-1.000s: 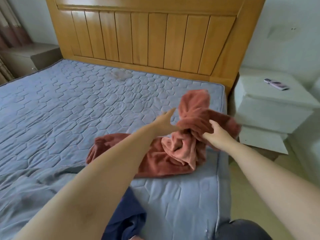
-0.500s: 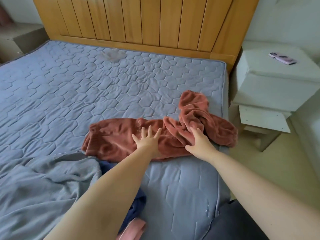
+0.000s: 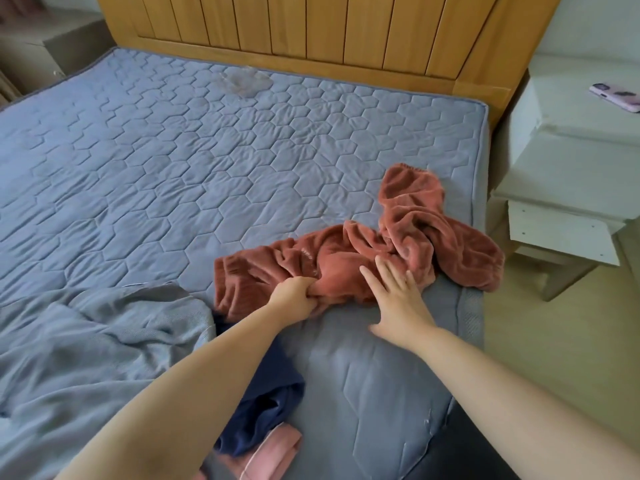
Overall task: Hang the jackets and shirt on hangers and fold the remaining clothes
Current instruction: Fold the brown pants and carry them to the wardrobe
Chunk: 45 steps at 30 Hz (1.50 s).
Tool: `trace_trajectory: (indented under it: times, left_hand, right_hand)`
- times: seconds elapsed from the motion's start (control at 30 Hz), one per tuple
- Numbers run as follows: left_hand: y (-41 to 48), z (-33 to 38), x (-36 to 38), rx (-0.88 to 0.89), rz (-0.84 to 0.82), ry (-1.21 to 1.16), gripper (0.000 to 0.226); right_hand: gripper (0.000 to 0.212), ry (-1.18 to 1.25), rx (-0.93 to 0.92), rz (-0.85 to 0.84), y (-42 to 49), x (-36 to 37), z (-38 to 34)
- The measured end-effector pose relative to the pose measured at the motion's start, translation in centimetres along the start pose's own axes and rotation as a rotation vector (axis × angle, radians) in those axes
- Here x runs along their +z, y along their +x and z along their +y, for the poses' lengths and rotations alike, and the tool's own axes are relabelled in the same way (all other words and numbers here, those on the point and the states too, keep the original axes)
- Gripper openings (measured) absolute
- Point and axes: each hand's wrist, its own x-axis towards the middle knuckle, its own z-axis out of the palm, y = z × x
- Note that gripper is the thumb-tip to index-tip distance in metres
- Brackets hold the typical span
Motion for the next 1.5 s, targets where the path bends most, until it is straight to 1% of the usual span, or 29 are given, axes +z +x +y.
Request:
trace_trajectory:
  times: [0.07,0.13,0.17,0.2,0.27,0.33,0.4,0.43,0.5,0.53,0.57,0.6,0.67,0.73,0.77,0.83,0.93,0.97,1.03,1.1,1.17,1.2,1.27,1.3,1.33,1.37,1.4,1.43,1.5]
  left_hand:
    - [-0.3,2.4,-0.4,0.097,-0.098,-0.212,0.007]
    - [-0.7,3.8,-0.7,0.136,-0.152,-0.301,0.007]
    - [-0.9,4.1,-0.7,0.133,-0.158,-0.33,0.006]
    - [-1.1,4.3,-0.9,0.116,-0.153,-0.376,0.004]
    - [-1.1,5.1,-1.8,0.026,-0.123,-0.55,0.002]
    - [-0.6,6.3,-3.0,-0.008,-0.053,-0.656,0.018]
    - [0.2,7.1,-3.8,0.079,0.021,-0.501,0.047]
    - [0.5,7.4,-4.0,0.124,0.024,-0.395,0.064]
    - [1.2,8.2,-4.3,0.149,-0.021,-0.254,0.094]
    - [1.5,8.8,-4.6,0.136,-0.036,-0.231,0.099]
    - [1.9,9.5,-4.8,0.106,-0.034,-0.227,0.098]
    - [2.3,10.6,-5.2,0.073,-0.019,-0.229,0.09]
    - [3.4,13.2,-6.3,0.005,0.011,-0.235,0.062]
    - [4.3,16.4,-7.4,-0.016,0.04,-0.303,0.049]
    - [4.7,18.3,-8.0,-0.005,0.063,-0.347,0.047]
    - [5.4,22.7,-9.0,0.05,0.095,-0.421,0.04]
    - [5.6,31.0,-9.9,0.154,0.03,-0.517,0.033]
    - [5.2,33.9,-10.2,0.175,-0.033,-0.591,0.033]
    - [4.0,39.7,-10.6,0.198,-0.249,-0.791,0.035]
    - [2.4,45.0,-10.8,0.254,-0.42,-0.92,0.031]
    - [1.0,49.2,-10.1,0.349,-0.468,-0.948,0.018]
    - [0.0,51.2,-9.6,0.376,-0.472,-0.941,0.011]
    - [-1.9,53.9,-8.7,0.409,-0.501,-0.937,0.002]
    - [-2.5,54.7,-8.2,0.423,-0.51,-0.95,0.007]
    - [-2.9,55.4,-7.8,0.431,-0.525,-0.992,0.004]
    - [-3.2,55.9,-7.7,0.426,-0.534,-1.045,0.008]
    - [-3.2,56.4,-7.5,0.411,-0.541,-1.094,0.022]
    - [-3.3,56.7,-7.8,0.386,-0.538,-1.134,0.028]
    - [-3.3,57.1,-8.3,0.361,-0.51,-1.178,0.023]
  right_hand:
    - [0.101,0.071,0.04,0.071,0.5,-0.3,0.2]
    - [0.07,0.227,0.081,0.245,1.0,-0.9,0.7]
    - [0.053,0.313,0.102,0.313,1.1,-1.4,0.8]
    - [0.038,0.399,0.127,0.337,1.2,-2.2,0.7]
    - [0.02,0.525,0.21,0.328,1.3,-3.7,0.6]
    - [0.017,0.611,0.324,0.451,1.9,-5.5,0.9]
    - [0.021,0.74,0.455,0.546,2.5,-7.8,1.3]
    - [0.022,0.812,0.516,0.57,2.7,-9.2,1.5]
    - [0.02,0.948,0.596,0.624,2.8,-12.1,2.0]
    - [0.017,0.982,0.609,0.658,2.8,-13.5,2.3]
    - [0.014,0.993,0.617,0.693,2.5,-15.0,2.7]
    - [0.013,0.992,0.626,0.743,1.9,-16.5,3.2]
    - [0.016,0.966,0.637,0.86,0.2,-19.2,4.9]
    - [0.009,0.877,0.636,0.955,-2.4,-21.7,7.0]
    - [0.006,0.835,0.639,0.996,-3.9,-22.8,8.2]
    - [0.008,0.779,0.663,1.088,-7.3,-24.6,10.6]
    - [0.014,0.682,0.747,1.177,-13.2,-27.0,15.0]
    - [0.018,0.631,0.783,1.164,-15.1,-27.6,16.6]
    - [0.027,0.575,0.864,1.095,-18.9,-28.5,19.6]
    - [0.032,0.621,0.898,1.015,-22.2,-29.2,21.7]
    - [0.032,0.777,0.843,0.966,-24.8,-30.2,22.2]
    - [0.036,0.866,0.798,0.942,-26.1,-30.7,22.1]
    - [0.047,1.001,0.696,0.827,-28.3,-31.8,21.4]
    - [0.05,1.029,0.652,0.749,-29.3,-32.3,21.0]
    - [0.055,1.041,0.626,0.674,-30.0,-32.5,20.8]
    - [0.065,1.058,0.606,0.608,-30.5,-32.6,20.5]
    - [0.075,1.082,0.586,0.552,-30.9,-32.6,20.2]
    - [0.08,1.105,0.562,0.504,-31.1,-32.6,19.9]
    - [0.075,1.078,0.521,0.46,-31.0,-32.8,19.2]
